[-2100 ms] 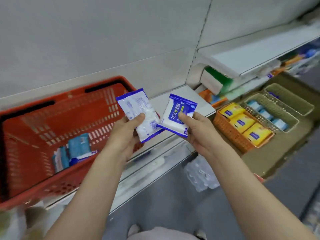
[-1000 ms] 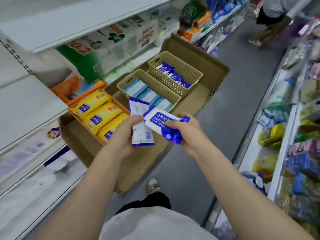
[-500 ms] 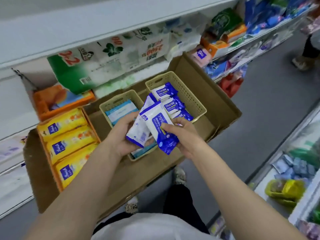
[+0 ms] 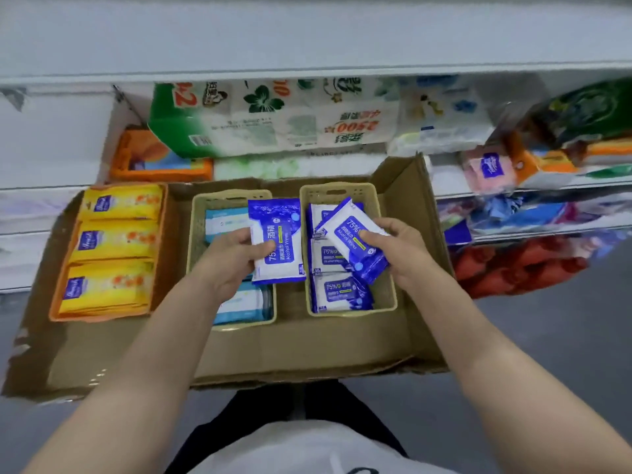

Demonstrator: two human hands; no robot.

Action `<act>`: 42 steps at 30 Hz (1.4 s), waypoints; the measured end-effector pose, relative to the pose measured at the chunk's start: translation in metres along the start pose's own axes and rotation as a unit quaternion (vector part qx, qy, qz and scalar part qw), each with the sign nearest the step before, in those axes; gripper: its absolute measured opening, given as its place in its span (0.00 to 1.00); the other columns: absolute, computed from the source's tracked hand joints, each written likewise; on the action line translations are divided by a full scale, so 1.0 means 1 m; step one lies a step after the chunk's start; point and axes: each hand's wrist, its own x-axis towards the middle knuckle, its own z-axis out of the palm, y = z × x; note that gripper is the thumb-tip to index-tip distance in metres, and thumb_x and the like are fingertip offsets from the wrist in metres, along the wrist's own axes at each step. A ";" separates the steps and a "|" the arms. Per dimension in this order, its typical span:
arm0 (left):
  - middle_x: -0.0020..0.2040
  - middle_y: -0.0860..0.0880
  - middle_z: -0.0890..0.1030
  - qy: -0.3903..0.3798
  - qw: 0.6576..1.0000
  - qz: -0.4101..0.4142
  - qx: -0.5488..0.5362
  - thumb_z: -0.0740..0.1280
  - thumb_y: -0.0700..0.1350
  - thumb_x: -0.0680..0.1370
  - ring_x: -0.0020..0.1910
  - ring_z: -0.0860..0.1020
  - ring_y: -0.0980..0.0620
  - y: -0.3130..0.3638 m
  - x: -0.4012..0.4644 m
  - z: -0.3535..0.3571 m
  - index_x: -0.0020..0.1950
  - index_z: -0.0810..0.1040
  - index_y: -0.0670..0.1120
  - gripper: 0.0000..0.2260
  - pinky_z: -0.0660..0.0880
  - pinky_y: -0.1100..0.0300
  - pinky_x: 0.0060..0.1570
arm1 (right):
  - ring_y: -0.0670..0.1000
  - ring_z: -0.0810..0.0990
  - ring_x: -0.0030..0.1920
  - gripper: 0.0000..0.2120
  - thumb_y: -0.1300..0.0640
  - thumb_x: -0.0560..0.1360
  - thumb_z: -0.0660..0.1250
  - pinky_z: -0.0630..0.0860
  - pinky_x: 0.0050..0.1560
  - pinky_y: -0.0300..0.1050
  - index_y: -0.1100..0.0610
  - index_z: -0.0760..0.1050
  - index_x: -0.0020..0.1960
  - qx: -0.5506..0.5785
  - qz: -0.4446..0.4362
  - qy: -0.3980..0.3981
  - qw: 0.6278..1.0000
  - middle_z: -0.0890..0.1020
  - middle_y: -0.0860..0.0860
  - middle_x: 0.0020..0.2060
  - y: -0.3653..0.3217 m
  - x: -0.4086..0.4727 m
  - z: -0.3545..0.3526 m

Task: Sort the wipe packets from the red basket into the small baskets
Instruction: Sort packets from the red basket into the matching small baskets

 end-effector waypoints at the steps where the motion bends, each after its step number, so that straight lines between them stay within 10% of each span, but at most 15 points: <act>1: 0.47 0.46 0.86 0.010 1.000 -0.001 -0.001 0.70 0.38 0.76 0.44 0.85 0.51 -0.002 0.001 0.002 0.55 0.79 0.44 0.08 0.80 0.58 0.44 | 0.52 0.86 0.43 0.17 0.60 0.71 0.76 0.83 0.43 0.49 0.56 0.76 0.57 -0.021 0.007 -0.010 1.000 0.85 0.55 0.50 0.001 0.009 -0.003; 13: 0.50 0.49 0.85 0.140 0.989 -0.036 0.013 0.76 0.48 0.71 0.47 0.85 0.48 -0.023 0.033 -0.007 0.57 0.78 0.49 0.17 0.81 0.46 0.51 | 0.50 0.79 0.54 0.16 0.57 0.73 0.75 0.80 0.42 0.42 0.50 0.76 0.59 -0.369 -0.063 -0.089 0.923 0.78 0.51 0.60 0.024 0.093 0.013; 26: 0.52 0.46 0.85 0.110 0.991 -0.069 -0.032 0.75 0.45 0.72 0.49 0.84 0.48 -0.034 0.043 -0.017 0.61 0.78 0.47 0.19 0.80 0.47 0.53 | 0.54 0.77 0.63 0.22 0.57 0.73 0.75 0.78 0.59 0.51 0.54 0.76 0.66 -0.452 -0.040 -0.123 0.883 0.77 0.53 0.63 0.044 0.118 0.026; 30: 0.52 0.46 0.84 0.085 0.993 -0.081 -0.007 0.73 0.40 0.74 0.47 0.84 0.50 -0.032 0.046 -0.009 0.61 0.77 0.45 0.17 0.79 0.58 0.42 | 0.52 0.78 0.60 0.21 0.56 0.70 0.77 0.76 0.59 0.45 0.53 0.79 0.62 -0.587 -0.029 -0.206 0.783 0.80 0.51 0.61 0.053 0.108 0.020; 40: 0.52 0.45 0.84 0.075 0.994 -0.073 0.036 0.73 0.43 0.74 0.49 0.83 0.49 -0.034 0.043 0.000 0.59 0.79 0.46 0.14 0.77 0.57 0.45 | 0.53 0.75 0.59 0.16 0.47 0.74 0.72 0.76 0.52 0.47 0.52 0.76 0.58 -0.691 -0.172 -0.154 0.685 0.79 0.51 0.57 0.081 0.084 0.017; 42: 0.51 0.46 0.84 0.061 0.994 -0.064 0.065 0.73 0.44 0.74 0.48 0.83 0.50 -0.030 0.042 0.000 0.58 0.80 0.47 0.13 0.77 0.58 0.44 | 0.50 0.76 0.58 0.15 0.46 0.75 0.71 0.77 0.53 0.46 0.52 0.78 0.58 -0.643 -0.207 -0.111 0.729 0.79 0.50 0.56 0.072 0.081 0.017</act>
